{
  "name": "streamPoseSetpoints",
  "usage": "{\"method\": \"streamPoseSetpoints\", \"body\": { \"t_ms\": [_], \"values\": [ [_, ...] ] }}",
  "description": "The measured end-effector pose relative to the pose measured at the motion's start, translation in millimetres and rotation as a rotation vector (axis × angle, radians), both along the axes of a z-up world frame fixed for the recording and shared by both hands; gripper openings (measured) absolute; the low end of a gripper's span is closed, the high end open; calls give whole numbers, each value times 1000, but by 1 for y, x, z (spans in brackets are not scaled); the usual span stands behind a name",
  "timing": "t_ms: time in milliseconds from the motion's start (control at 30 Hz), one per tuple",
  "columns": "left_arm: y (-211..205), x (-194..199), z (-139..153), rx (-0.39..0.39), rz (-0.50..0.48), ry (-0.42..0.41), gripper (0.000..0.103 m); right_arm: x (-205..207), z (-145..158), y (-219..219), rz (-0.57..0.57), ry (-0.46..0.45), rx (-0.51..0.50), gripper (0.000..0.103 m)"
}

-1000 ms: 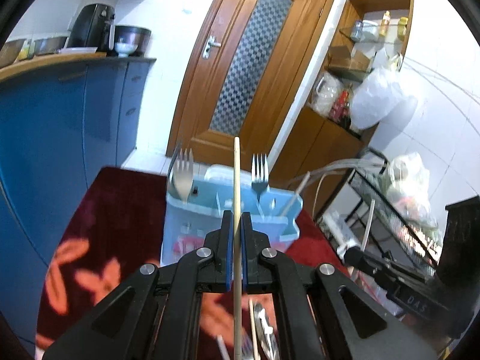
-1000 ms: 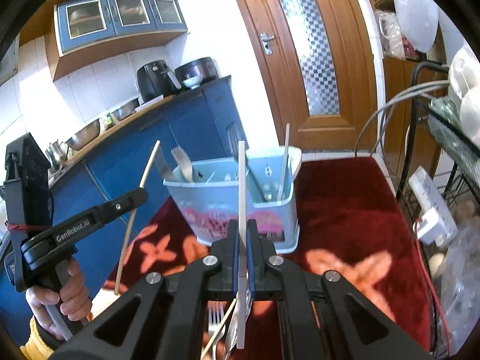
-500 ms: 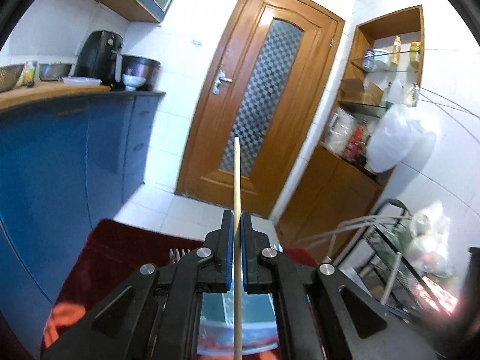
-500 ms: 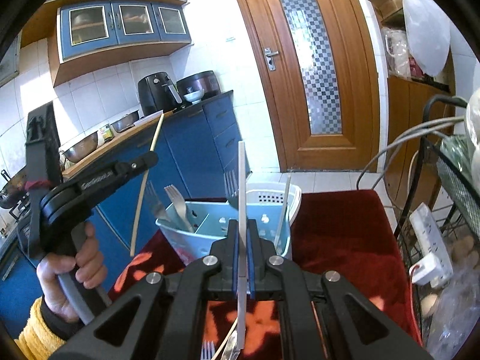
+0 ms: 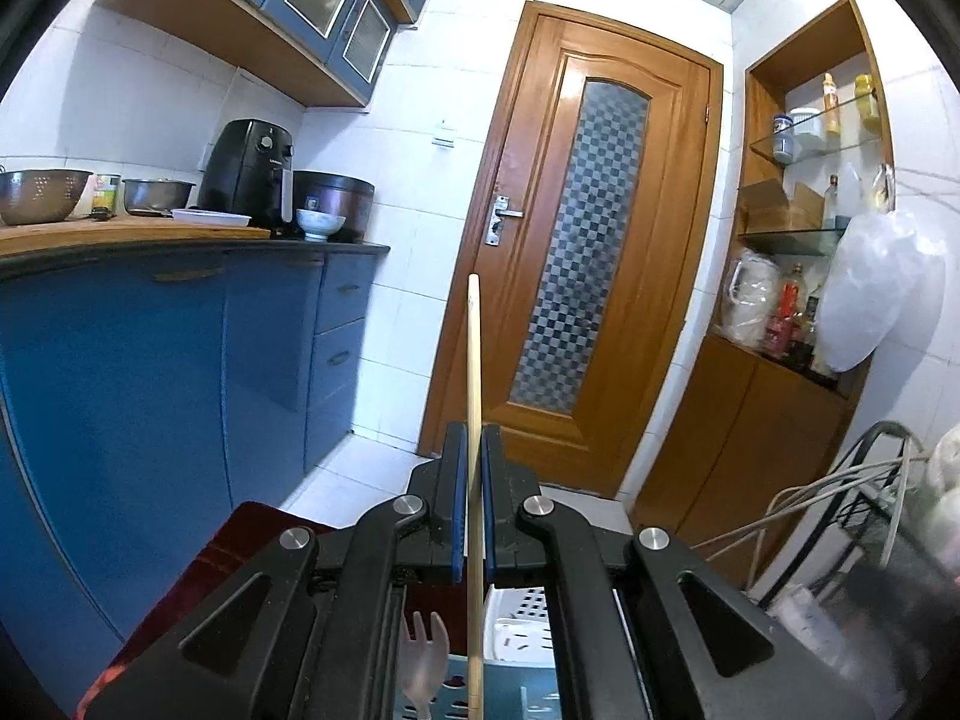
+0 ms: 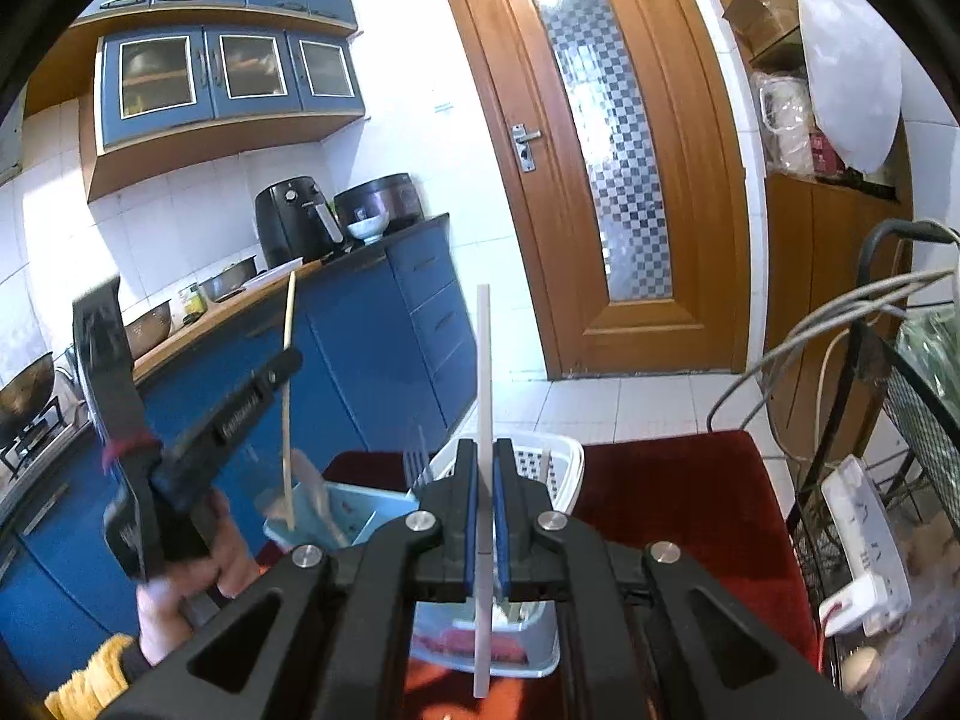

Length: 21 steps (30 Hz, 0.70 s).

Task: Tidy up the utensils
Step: 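Carry both held utensils to the blue caddy and lower them inside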

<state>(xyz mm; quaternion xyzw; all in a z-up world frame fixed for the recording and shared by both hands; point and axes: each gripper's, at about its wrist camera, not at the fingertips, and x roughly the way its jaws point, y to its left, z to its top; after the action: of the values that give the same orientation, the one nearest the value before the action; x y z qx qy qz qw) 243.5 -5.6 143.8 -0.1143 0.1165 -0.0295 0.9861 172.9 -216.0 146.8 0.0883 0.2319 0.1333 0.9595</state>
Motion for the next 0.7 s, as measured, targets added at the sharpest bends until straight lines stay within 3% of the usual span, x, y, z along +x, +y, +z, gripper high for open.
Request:
{"method": "streamPoseSetpoints", "body": {
  "t_ms": [267, 700],
  "values": [
    [-6, -12, -12, 62, 17, -103, 2, 25, -2, 17, -30, -71, -71, 6],
    [6, -25, -14, 7, -57, -153, 2, 37, -31, 34, -17, -58, -155, 6]
  ]
}}
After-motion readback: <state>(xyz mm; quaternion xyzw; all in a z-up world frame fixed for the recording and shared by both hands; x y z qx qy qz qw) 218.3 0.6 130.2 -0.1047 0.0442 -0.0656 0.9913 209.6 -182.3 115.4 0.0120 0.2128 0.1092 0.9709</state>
